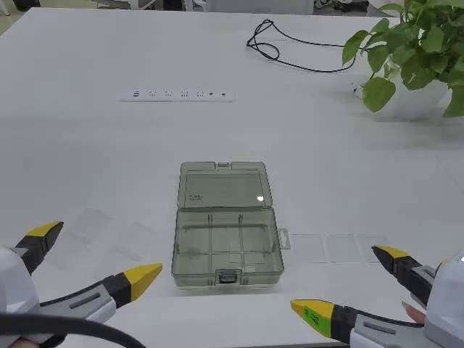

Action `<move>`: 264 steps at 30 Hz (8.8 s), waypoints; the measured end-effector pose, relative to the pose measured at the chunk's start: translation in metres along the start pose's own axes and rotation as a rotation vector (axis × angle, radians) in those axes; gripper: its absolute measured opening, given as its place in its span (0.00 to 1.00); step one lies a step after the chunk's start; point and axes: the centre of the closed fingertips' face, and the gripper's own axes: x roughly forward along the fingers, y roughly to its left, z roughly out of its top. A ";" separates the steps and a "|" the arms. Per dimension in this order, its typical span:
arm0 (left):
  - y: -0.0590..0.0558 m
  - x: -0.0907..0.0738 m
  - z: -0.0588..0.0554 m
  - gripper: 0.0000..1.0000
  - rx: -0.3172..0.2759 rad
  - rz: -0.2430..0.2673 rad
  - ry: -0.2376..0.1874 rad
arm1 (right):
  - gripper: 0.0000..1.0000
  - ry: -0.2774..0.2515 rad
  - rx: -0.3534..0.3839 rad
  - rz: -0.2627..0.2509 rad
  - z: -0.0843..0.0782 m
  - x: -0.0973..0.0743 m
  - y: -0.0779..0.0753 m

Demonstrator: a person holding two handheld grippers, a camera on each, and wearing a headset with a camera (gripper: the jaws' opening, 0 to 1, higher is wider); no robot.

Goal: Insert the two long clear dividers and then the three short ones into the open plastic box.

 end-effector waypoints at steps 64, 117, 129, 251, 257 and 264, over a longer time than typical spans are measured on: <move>0.005 0.001 -0.016 1.00 0.049 -0.042 0.106 | 1.00 0.026 -0.048 -0.025 0.012 -0.004 -0.049; 0.026 0.038 -0.095 0.64 0.160 -0.139 0.576 | 1.00 0.063 -0.088 -0.020 0.004 -0.003 -0.050; 0.031 0.045 -0.098 0.49 0.147 -0.107 0.593 | 1.00 0.062 -0.080 -0.025 0.003 -0.004 -0.050; -0.074 0.089 0.028 0.30 0.055 -0.250 0.232 | 0.52 -0.106 0.230 0.289 0.094 0.063 0.042; -0.091 0.094 0.035 0.30 0.061 -0.283 0.207 | 0.42 -0.127 0.327 0.295 0.100 0.071 0.045; -0.104 0.099 0.040 0.30 0.065 -0.310 0.189 | 0.33 -0.133 0.456 0.303 0.101 0.081 0.038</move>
